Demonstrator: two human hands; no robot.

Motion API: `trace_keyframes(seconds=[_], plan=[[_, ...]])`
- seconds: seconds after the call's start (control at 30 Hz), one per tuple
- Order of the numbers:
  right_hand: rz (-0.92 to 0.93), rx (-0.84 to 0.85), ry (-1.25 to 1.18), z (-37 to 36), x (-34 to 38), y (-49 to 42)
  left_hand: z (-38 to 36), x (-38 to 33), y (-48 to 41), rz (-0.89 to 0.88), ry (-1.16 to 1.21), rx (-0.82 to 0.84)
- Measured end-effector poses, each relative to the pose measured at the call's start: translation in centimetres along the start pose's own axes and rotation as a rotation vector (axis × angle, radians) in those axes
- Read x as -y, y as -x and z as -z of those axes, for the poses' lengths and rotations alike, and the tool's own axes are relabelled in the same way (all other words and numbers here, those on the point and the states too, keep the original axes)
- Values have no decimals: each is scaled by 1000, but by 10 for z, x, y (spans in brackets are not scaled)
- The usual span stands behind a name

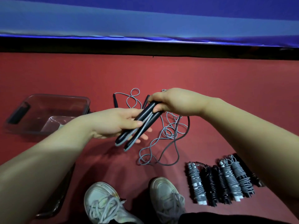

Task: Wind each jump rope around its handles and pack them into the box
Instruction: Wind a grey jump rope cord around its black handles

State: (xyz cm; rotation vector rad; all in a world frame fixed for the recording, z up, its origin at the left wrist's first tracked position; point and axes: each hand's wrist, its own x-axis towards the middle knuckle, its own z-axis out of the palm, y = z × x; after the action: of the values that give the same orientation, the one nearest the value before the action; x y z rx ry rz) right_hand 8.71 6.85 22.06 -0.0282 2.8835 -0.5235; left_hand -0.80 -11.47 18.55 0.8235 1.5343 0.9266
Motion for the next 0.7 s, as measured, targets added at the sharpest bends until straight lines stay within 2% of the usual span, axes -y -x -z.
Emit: trace_keyframes(seconds=[0.1, 0.2, 0.37, 0.57, 0.7], plan=[[4, -21, 32, 1, 3, -3, -10, -4, -3, -7, -50, -138], [11, -58, -8, 2, 5, -4, -25, -5, -3, 5, 11, -247], [23, -52, -19, 0, 6, -2, -36, 7, -7, -15, 26, -256], [-26, -73, -179, 14, -2, 6, -35, 9, -8, -63, 25, -266], [-132, 30, 73, 18, -5, 10, -29, 8, -13, -45, -55, -270]])
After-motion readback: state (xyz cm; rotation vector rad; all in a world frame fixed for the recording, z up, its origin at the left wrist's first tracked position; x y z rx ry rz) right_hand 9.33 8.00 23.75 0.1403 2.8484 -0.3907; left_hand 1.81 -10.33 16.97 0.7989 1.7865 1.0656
